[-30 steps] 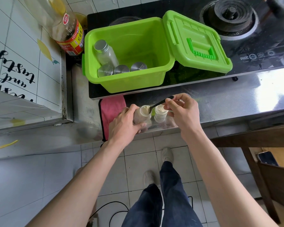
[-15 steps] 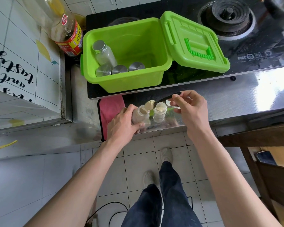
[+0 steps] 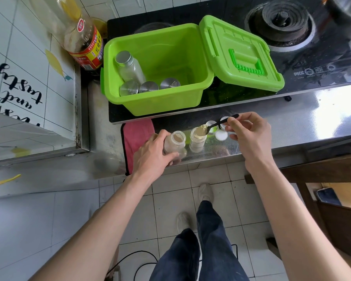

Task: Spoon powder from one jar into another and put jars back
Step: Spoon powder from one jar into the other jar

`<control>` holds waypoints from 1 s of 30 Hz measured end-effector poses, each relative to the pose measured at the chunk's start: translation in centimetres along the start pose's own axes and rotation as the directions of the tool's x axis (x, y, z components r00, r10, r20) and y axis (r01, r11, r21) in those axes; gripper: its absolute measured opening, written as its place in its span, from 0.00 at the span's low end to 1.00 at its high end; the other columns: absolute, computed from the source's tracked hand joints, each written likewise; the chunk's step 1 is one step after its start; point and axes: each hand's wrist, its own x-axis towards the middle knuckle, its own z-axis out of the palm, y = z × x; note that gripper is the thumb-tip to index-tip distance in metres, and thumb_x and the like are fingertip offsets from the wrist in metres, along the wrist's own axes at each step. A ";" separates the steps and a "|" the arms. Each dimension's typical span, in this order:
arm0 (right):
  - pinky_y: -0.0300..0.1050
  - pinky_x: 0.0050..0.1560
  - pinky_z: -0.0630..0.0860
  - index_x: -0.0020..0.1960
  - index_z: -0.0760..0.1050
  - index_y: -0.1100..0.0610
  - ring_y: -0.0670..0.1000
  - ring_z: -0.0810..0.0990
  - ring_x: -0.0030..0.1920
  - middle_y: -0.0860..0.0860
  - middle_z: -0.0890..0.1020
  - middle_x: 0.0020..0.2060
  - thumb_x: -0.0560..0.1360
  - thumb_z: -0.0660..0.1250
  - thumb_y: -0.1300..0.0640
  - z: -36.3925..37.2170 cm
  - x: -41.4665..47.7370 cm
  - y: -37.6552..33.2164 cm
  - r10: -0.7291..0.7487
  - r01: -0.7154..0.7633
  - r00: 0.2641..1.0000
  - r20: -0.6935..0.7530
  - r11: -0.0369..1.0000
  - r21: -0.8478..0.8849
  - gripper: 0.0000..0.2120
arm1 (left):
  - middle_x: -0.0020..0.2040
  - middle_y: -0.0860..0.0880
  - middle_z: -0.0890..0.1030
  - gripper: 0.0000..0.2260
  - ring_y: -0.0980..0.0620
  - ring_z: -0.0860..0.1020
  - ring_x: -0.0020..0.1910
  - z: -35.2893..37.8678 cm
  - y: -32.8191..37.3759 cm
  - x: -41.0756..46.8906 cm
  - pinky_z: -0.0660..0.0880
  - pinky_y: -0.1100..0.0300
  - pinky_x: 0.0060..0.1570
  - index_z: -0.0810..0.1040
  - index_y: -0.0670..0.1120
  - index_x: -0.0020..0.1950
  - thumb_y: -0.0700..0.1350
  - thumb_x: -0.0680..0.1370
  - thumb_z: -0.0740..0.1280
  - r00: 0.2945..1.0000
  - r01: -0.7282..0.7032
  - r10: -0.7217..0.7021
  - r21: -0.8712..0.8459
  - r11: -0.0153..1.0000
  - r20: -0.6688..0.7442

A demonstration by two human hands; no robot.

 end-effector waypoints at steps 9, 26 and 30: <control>0.52 0.47 0.84 0.42 0.77 0.51 0.48 0.87 0.40 0.48 0.87 0.36 0.76 0.72 0.54 0.9 0.0 0.5 -0.079 0.077 0.997 -0.010 0.985 -0.155 0.06 | 0.58 0.56 0.79 0.21 0.48 0.80 0.51 0.1 -0.1 -0.1 0.70 0.55 0.41 0.69 0.59 0.63 0.60 0.76 0.74 1.000 0.001 -0.001 -0.008 1.000 -0.010; 0.47 0.40 0.79 0.47 0.80 0.50 0.48 0.81 0.41 0.43 0.84 0.40 0.77 0.71 0.55 2.9 -1.7 -1.9 -0.435 0.551 0.834 0.340 0.609 -0.571 0.01 | 0.58 0.55 0.79 0.21 0.46 0.80 0.51 -0.3 -0.1 -0.2 0.72 0.53 0.41 0.70 0.58 0.63 0.63 0.75 0.73 1.000 0.000 0.000 -0.008 1.000 0.005; 0.49 0.40 0.79 0.47 0.79 0.50 0.49 0.81 0.41 0.43 0.83 0.40 0.77 0.72 0.55 2.8 -2.4 -1.8 -0.443 0.541 0.839 0.316 0.616 -0.573 0.02 | 0.57 0.55 0.79 0.22 0.47 0.80 0.51 -0.3 -0.2 -0.2 0.73 0.53 0.42 0.70 0.58 0.63 0.62 0.75 0.74 1.000 -0.007 0.007 -0.012 1.000 0.003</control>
